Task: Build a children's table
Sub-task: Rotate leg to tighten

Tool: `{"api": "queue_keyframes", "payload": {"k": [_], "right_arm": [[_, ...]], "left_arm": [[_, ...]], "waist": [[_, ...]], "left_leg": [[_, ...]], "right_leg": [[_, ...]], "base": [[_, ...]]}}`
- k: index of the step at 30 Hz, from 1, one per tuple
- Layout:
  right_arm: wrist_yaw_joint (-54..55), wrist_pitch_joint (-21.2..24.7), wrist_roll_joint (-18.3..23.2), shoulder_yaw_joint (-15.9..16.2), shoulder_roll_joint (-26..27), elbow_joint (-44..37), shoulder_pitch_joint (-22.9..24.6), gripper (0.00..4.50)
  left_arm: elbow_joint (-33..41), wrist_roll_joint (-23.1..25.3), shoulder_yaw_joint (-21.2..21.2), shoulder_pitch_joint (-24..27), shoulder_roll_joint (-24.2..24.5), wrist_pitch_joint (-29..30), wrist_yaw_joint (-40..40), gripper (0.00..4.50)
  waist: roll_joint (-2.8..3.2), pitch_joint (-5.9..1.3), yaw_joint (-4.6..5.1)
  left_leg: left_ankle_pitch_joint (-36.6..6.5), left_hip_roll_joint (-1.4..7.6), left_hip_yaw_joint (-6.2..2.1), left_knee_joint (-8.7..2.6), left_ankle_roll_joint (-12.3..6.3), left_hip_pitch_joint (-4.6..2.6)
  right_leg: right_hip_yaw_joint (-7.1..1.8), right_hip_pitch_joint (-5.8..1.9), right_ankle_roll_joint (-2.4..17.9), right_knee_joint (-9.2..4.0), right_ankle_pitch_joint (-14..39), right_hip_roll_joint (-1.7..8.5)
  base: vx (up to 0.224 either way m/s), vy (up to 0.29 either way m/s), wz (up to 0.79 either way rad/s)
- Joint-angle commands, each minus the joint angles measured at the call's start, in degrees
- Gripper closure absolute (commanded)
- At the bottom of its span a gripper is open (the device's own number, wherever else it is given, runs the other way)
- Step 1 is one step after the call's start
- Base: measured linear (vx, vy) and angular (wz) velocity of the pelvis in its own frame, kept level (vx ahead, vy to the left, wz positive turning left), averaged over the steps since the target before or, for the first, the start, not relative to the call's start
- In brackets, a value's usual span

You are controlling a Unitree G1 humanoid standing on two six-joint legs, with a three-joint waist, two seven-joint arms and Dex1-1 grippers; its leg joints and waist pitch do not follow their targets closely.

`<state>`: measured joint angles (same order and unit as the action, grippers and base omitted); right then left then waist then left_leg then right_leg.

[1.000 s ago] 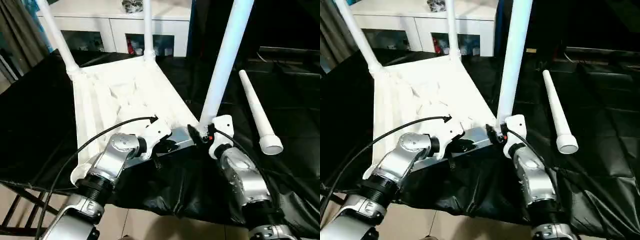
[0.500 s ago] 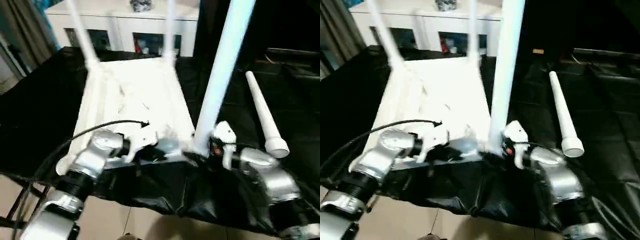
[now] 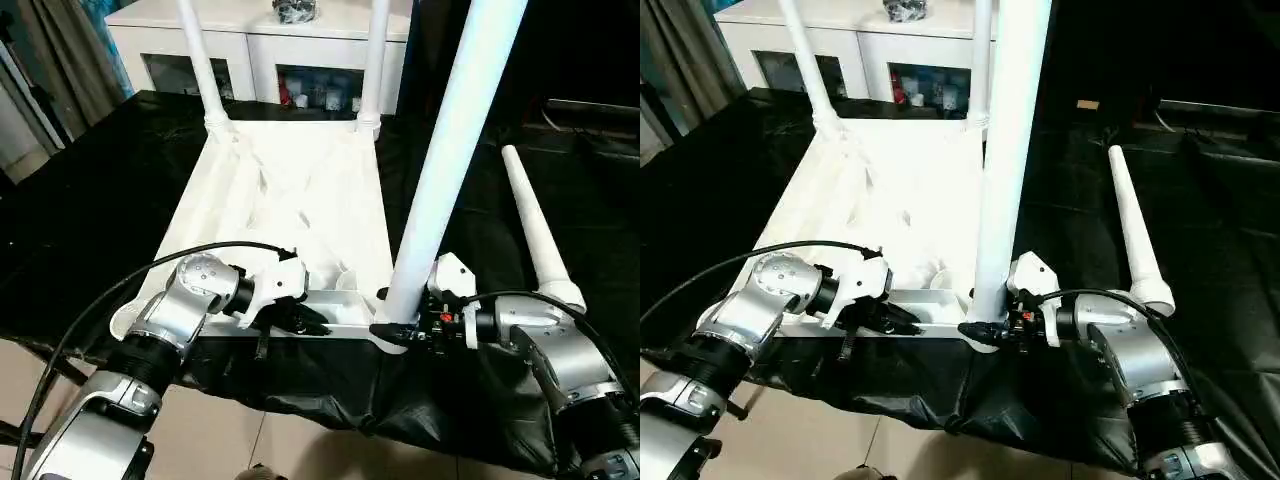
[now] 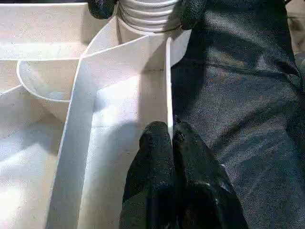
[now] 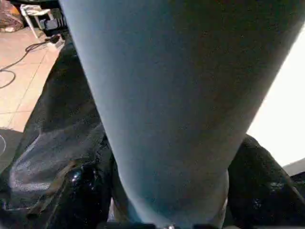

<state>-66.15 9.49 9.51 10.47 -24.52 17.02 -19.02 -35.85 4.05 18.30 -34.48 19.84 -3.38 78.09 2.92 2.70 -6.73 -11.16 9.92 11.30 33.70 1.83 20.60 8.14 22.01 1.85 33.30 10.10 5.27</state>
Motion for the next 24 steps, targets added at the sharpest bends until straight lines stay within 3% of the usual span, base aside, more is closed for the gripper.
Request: {"api": "queue_keyframes", "payload": {"k": [1, 2, 4, 5, 7, 8, 9, 10, 11, 15, 18, 24], "right_arm": [[7.1, -1.0, 0.3, 0.1, 6.0, -0.3, -0.4, 1.78], [7.1, -1.0, 0.3, 0.1, 6.0, -0.3, -0.4, 1.78], [17.3, -1.3, -2.0, -2.2, 9.5, 2.4, -1.0, 1.79], [17.3, -1.3, -2.0, -2.2, 9.5, 2.4, -1.0, 1.79], [31.4, -0.6, -3.5, -5.9, 15.1, 5.9, -1.8, 1.8], [32.9, -0.5, -3.6, -6.3, 15.8, 6.2, -1.8, 1.8], [36.1, -0.3, -4.0, -7.1, 17.3, 6.7, -1.9, 1.8], [39.6, 0.1, -5.1, -7.4, 18.6, 7.1, -1.9, 1.8], [41.9, 0.4, -5.9, -7.4, 19.9, 7.2, -1.7, 1.8], [48.6, 0.0, -8.4, -7.0, 23.5, 7.4, -1.0, 1.8], [49.4, -1.3, -8.1, -7.4, 24.6, 7.6, -0.6, 1.1], [44.7, -2.1, -6.5, -7.4, 22.4, 6.2, -1.5, 0.67]], "left_arm": [[-0.9, -0.1, 1.0, -1.4, -2.7, 1.3, -3.8, 4.5], [-0.9, -0.1, 1.0, -1.4, -2.7, 1.3, -3.8, 4.5], [-1.1, 0.7, -0.2, -1.6, -4.2, 4.5, -9.2, 4.5], [-1.1, 0.7, -0.2, -1.6, -4.2, 4.5, -9.2, 4.5], [1.2, 1.3, -1.6, -0.9, -7.5, 10.0, -16.1, 4.5], [1.6, 1.4, -1.7, -0.7, -7.9, 10.7, -16.9, 4.5], [2.3, 1.7, -1.9, -0.5, -8.7, 12.1, -18.8, 4.5], [3.3, 2.0, -2.0, 0.0, -9.7, 13.8, -20.3, 4.5], [4.2, 2.6, -2.0, 0.4, -10.7, 15.2, -22.6, 4.5], [7.4, 3.6, -1.7, 2.2, -14.1, 18.9, -28.3, 4.5], [8.8, 3.6, -1.0, 3.2, -15.2, 19.4, -29.1, 4.5], [8.4, 3.3, -0.2, 2.9, -12.3, 16.2, -25.9, 4.5]], "waist": [[-0.66, -3.83, -0.05], [-0.71, -3.77, 0.12], [-0.74, -3.42, 0.69], [-0.71, -3.33, 0.96], [-0.68, -3.17, 1.49], [-0.64, -3.11, 1.8], [-0.78, -3.21, 2.22], [-0.68, -3.26, 2.34], [-1.0, -3.32, 2.47], [-0.99, -3.38, 2.67], [-0.8, -3.38, 2.58], [-0.47, -3.42, 2.9]], "left_leg": [[-8.9, 4.33, -2.02, -3.56, -4.39, -0.31], [-9.3, 4.35, -2.0, -3.59, -4.01, -0.27], [-12.2, 4.22, -2.29, -4.0, -2.05, -0.5], [-13.7, 4.18, -2.39, -4.09, -1.11, -0.83], [-14.4, 4.35, -2.51, -4.26, -0.3, -0.8], [-15.0, 4.37, -2.58, -4.39, 0.2, -0.89], [-15.5, 4.2, -2.85, -4.41, 0.53, -0.62], [-14.8, 4.2, -2.72, -4.42, 0.36, -0.61], [-14.4, 4.01, -2.5, -4.22, -0.08, -0.79], [-11.4, 3.9, -2.18, -4.08, -1.44, -0.6], [-11.6, 3.8, -2.18, -4.1, -2.32, -0.62], [-13.4, 3.86, -2.4, -4.32, -1.99, -0.53]], "right_leg": [[-4.26, -2.7, 9.5, -3.73, 13.2, 5.31], [-4.29, -2.69, 9.4, -3.75, 13.8, 5.35], [-4.11, -2.61, 8.5, -4.36, 19.1, 5.38], [-4.11, -2.51, 7.8, -4.75, 21.8, 5.53], [-4.3, -2.41, 7.6, -4.82, 22.8, 5.66], [-4.26, -2.32, 7.6, -4.9, 23.2, 5.58], [-4.03, -2.79, 7.1, -4.91, 23.9, 5.68], [-4.23, -2.68, 6.9, -4.93, 23.0, 5.62], [-4.37, -2.47, 7.3, -5.01, 21.6, 5.54], [-4.51, -2.53, 8.6, -4.55, 17.4, 5.31], [-4.42, -2.55, 7.8, -4.77, 18.3, 5.14], [-4.47, -2.71, 7.9, -4.61, 16.5, 5.09]], "base": [[0.0, 0.0, 0.0], [0.0, 0.0, 0.0], [0.0, 0.0, 0.0], [0.0, 0.0, 0.0], [0.0, 0.0, 0.0], [0.0, 0.0, 0.0], [0.0, 0.0, 0.0], [0.0, 0.0, 0.0], [0.0, 0.0, 0.0], [0.0, 0.0, 0.0], [0.0, 0.0, 0.0], [0.0, 0.0, 0.0]]}}
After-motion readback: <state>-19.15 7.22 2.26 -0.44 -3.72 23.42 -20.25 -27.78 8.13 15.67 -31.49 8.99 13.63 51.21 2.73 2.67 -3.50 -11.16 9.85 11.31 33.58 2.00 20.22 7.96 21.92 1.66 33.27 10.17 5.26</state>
